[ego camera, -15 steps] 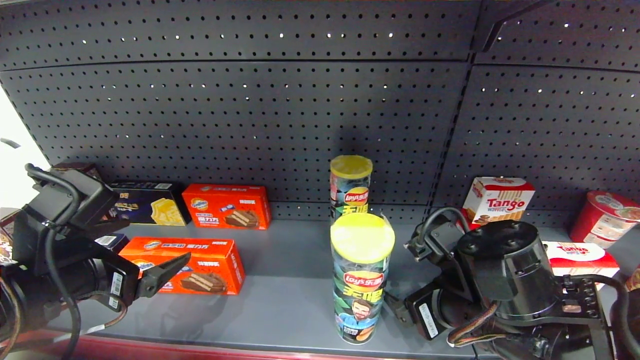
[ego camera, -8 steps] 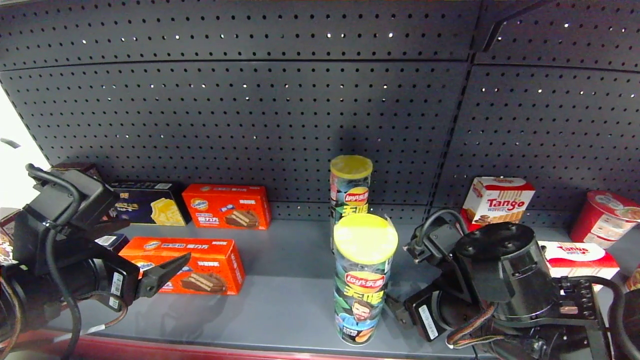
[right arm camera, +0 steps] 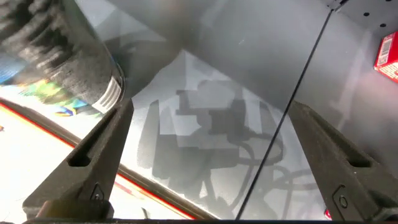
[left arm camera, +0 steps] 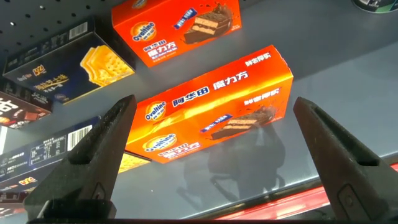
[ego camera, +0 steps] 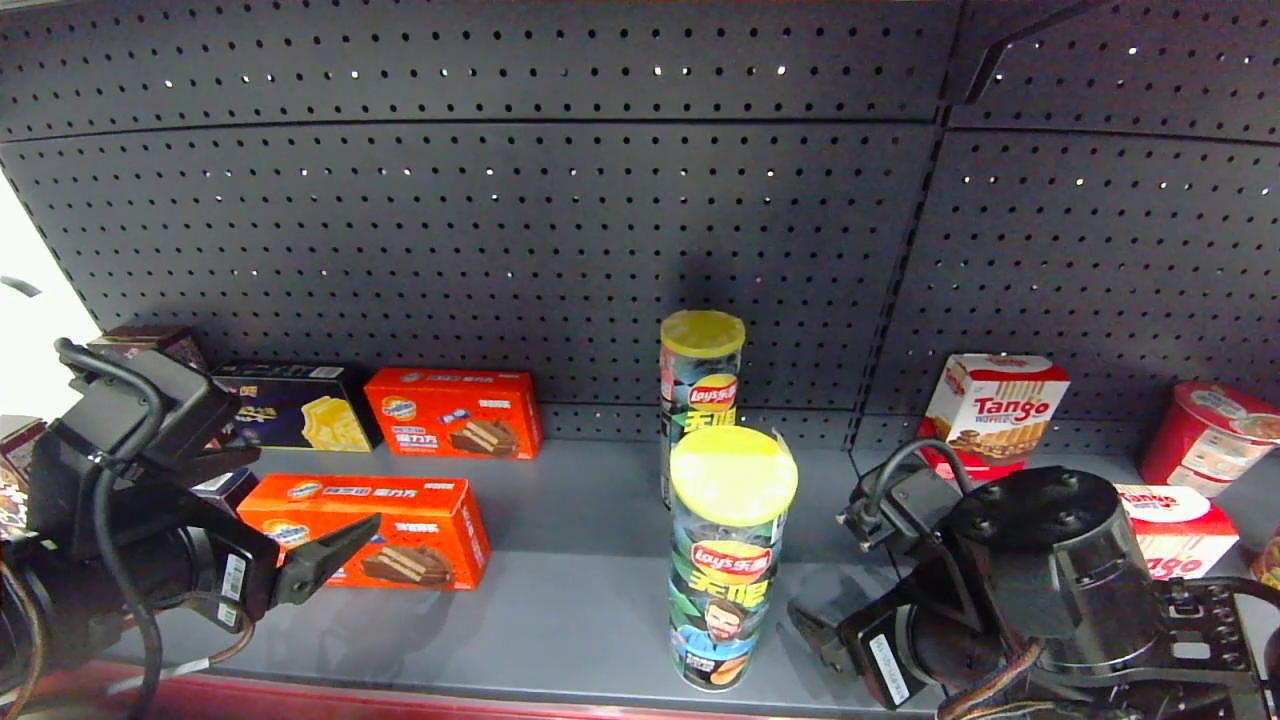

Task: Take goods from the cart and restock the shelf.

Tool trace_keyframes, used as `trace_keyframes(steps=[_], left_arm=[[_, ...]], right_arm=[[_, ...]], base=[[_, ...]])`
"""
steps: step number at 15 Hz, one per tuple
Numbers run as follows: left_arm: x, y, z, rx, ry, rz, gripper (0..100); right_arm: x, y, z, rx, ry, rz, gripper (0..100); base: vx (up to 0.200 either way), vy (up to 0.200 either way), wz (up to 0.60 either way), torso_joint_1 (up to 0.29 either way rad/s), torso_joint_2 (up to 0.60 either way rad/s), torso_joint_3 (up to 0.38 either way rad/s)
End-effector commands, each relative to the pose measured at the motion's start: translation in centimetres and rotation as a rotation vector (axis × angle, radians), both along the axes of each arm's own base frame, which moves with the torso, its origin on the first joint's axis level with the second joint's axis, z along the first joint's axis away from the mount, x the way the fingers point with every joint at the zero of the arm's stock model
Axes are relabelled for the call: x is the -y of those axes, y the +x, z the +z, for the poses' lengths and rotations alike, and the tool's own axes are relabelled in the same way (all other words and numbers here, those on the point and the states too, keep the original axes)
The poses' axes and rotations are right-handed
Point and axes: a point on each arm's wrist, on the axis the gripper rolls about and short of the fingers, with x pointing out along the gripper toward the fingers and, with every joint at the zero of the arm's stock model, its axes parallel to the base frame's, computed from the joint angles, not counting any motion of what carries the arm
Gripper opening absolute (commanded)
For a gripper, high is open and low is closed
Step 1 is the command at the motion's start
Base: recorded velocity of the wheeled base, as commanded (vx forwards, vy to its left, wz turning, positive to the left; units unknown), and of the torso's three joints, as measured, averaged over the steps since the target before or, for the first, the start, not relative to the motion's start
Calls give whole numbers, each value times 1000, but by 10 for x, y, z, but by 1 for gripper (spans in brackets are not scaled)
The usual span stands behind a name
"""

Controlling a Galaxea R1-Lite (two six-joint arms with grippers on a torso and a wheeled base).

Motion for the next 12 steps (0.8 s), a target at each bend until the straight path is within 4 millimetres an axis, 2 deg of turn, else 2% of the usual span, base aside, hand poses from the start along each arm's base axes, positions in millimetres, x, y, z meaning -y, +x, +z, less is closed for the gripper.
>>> trace_keyframes(steps=[1, 7, 12], left_arm=[[0, 0, -1, -2, 0, 0, 100], [0, 0, 0, 3, -2, 2, 100], [-1, 0, 0, 3, -2, 9, 100]], right_arm=[[-4, 2, 3, 6, 10, 6, 100], [-19, 6, 2, 5, 8, 29, 100], [-22, 7, 1, 4, 7, 30, 100]], base=[[0, 0, 0, 0, 0, 0], [0, 0, 0, 0, 0, 0], [0, 0, 0, 0, 0, 0]])
